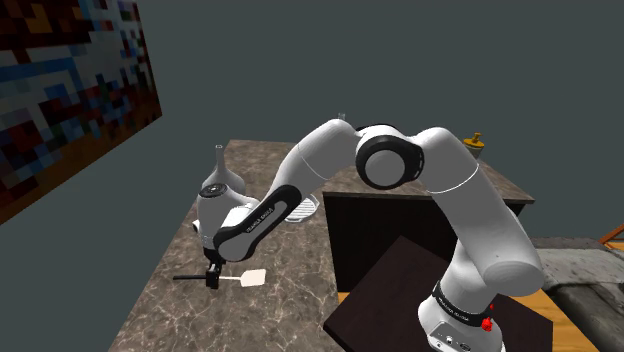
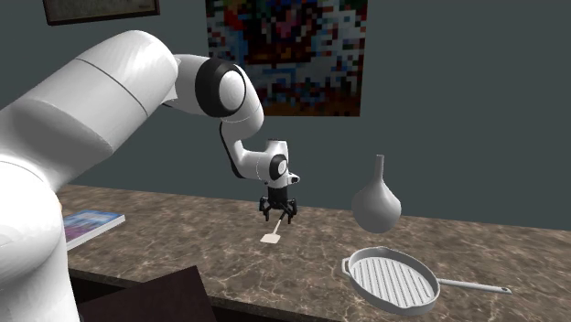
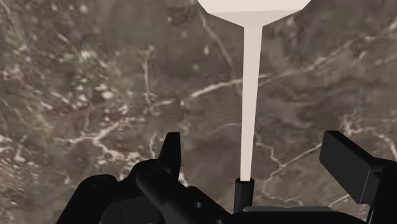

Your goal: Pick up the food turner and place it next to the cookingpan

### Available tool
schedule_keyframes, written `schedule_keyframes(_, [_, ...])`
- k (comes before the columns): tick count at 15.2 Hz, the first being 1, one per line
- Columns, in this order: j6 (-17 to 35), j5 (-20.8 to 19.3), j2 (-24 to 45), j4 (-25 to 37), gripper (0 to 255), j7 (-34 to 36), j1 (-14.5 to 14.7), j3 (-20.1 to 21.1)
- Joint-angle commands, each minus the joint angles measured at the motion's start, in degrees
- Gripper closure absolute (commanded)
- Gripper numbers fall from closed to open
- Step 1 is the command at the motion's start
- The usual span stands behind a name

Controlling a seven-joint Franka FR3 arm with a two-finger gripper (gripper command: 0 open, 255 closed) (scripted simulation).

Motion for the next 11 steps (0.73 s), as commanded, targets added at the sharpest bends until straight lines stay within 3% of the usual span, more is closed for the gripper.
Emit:
schedule_keyframes(1, [0.1,0.0,0.1,0.0,0,0.0,0.0,0.0])
schedule_keyframes(5, [0.1,0.0,0.1,0.0,0,0.0,0.0,0.0])
schedule_keyframes(6, [0.1,0.0,0.1,0.0,255,0.0,0.0,0.0])
schedule_keyframes(11, [0.1,0.0,0.1,0.0,255,0.0,0.0,0.0])
